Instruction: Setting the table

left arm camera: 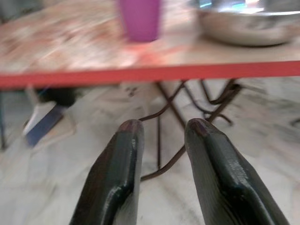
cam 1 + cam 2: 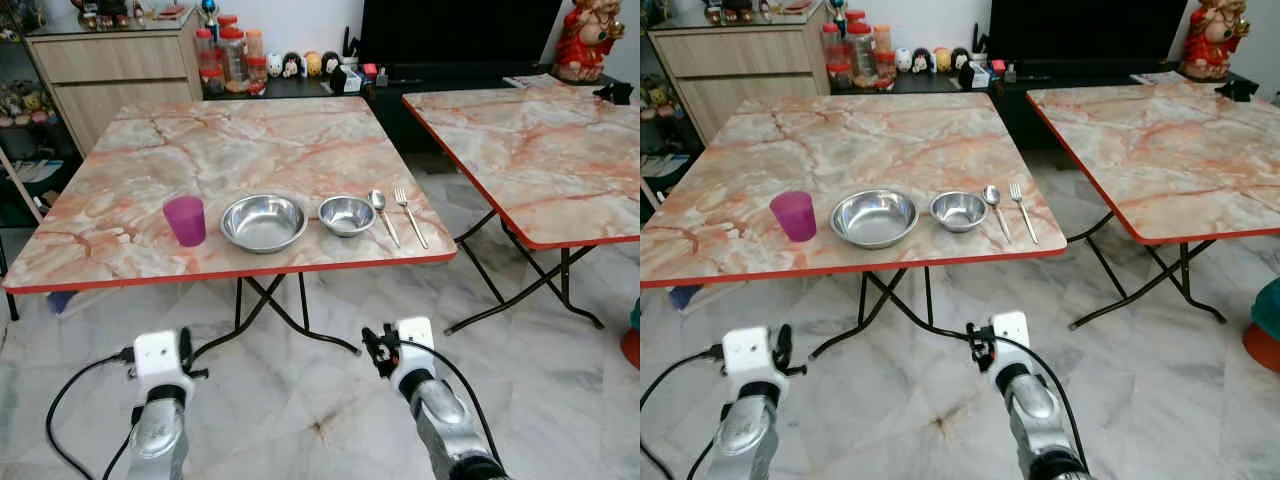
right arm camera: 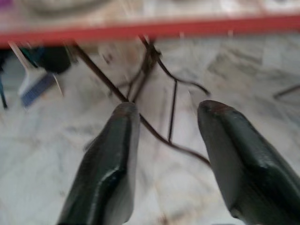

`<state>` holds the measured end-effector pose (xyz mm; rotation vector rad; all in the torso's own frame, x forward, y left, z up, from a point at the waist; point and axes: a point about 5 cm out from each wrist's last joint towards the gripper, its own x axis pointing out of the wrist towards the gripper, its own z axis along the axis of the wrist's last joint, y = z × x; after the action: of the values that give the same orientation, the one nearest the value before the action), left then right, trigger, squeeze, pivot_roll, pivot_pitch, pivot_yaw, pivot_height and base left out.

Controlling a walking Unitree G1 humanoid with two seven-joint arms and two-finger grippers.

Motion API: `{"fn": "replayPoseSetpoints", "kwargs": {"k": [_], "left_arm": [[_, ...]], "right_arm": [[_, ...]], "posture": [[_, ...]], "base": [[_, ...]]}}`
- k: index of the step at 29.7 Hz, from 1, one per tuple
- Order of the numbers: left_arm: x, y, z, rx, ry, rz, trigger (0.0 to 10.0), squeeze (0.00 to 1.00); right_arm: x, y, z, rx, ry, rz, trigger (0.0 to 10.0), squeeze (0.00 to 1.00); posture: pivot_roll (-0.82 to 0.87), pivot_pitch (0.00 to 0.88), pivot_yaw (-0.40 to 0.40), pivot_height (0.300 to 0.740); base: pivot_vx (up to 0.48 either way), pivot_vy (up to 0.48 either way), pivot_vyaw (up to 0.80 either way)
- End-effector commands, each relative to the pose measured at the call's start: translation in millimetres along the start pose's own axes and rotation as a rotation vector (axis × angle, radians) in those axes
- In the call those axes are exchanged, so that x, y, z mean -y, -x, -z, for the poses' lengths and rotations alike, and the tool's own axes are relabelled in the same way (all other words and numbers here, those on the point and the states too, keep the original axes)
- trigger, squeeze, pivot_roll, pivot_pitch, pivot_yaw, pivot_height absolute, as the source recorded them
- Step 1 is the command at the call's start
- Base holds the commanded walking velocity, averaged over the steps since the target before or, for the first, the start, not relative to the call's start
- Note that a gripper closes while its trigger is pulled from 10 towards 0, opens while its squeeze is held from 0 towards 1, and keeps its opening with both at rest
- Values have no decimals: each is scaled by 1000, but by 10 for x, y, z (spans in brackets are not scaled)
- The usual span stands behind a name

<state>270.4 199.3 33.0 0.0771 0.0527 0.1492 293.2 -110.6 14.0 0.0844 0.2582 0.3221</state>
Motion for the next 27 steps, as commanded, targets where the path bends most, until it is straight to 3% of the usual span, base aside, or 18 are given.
{"fn": "replayPoseSetpoints", "kwargs": {"k": [1, 6, 11, 12, 13, 19, 21, 22, 27], "left_arm": [[9, -8, -15, -1, -15, 3, 10000, 1000], [214, -87, -200, 54, 61, 65, 10000, 1000], [307, -144, -265, 62, 70, 105, 10000, 1000], [316, -150, -267, 60, 74, 108, 10000, 1000], [320, -175, -312, 69, 114, 94, 10000, 0], [298, -247, -438, 96, 197, 61, 10000, 0], [299, -273, -476, 108, 190, 68, 10000, 0], [299, -273, -476, 108, 190, 68, 10000, 0], [288, -305, -540, 120, 194, 72, 10000, 0]], "right_arm": [[31, -9, -57, 32, -6, 11, 10000, 961], [-49, -66, -159, 77, -12, -10, 10000, 1000], [-83, -92, -189, 85, -22, -17, 10000, 1000], [-91, -94, -187, 83, -21, -21, 10000, 412], [-101, -91, -162, 67, -17, -26, 10000, 0], [-16, -6, 39, -29, -15, 7, 10000, 0], [132, 148, 311, -180, 4, 74, 10000, 0], [132, 148, 311, -180, 4, 74, 10000, 0], [353, 463, 683, -380, 16, 177, 10000, 0]], "posture": [[72, 0, -24, 727], [73, 0, -27, 727], [71, 0, -31, 727], [71, 0, -31, 727], [72, 0, -31, 727], [69, 0, -33, 727], [66, 0, -30, 727], [66, 0, -30, 727], [69, 0, -28, 727]], "base": [[0, 0, 0], [0, 0, 0], [0, 0, 0], [0, 0, 0], [0, 0, 0], [115, 0, 0], [349, 0, 0], [352, 0, 0], [326, 0, 0]]}}
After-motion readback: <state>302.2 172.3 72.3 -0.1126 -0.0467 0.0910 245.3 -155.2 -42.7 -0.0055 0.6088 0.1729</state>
